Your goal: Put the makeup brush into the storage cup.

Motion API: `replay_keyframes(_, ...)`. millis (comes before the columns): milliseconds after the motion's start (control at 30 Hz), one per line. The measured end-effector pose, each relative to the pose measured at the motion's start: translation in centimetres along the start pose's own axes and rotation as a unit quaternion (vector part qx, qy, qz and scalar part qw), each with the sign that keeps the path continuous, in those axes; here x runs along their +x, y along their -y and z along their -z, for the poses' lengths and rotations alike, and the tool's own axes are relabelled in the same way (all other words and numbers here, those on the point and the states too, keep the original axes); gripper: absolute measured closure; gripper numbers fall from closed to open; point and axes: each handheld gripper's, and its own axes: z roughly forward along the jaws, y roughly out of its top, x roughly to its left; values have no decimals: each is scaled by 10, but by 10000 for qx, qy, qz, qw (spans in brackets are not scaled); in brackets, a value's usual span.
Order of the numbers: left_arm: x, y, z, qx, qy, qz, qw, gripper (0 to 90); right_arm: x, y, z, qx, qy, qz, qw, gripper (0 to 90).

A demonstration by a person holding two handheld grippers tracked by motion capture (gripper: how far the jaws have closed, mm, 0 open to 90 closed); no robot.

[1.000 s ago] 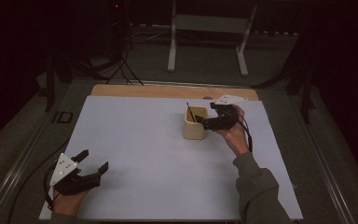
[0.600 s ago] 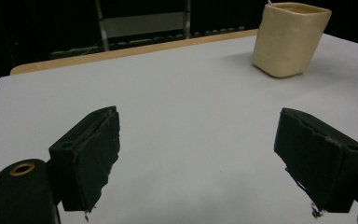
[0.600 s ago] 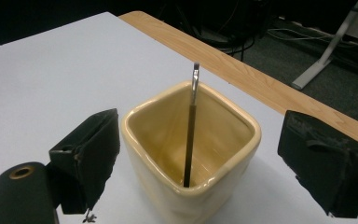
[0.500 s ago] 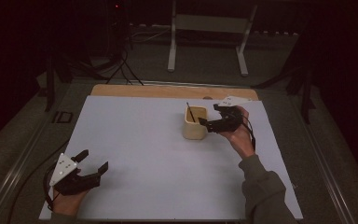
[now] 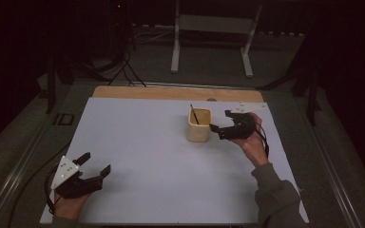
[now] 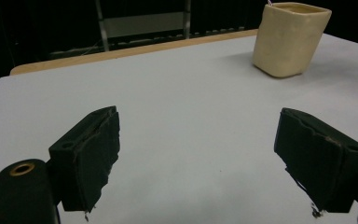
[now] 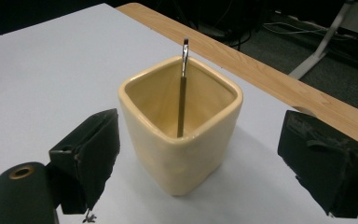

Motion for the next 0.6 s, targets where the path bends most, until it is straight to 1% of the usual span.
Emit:
replay_keyframes(400, 0, 0, 0, 4, 1, -3, 10000, 153, 2, 4, 15, -66, 12, 29, 10000, 125)
replay_keyframes(600, 0, 0, 0, 8, -2, -6, 10000, 153, 1, 8, 23, -211, 15, -60, 9998, 125)
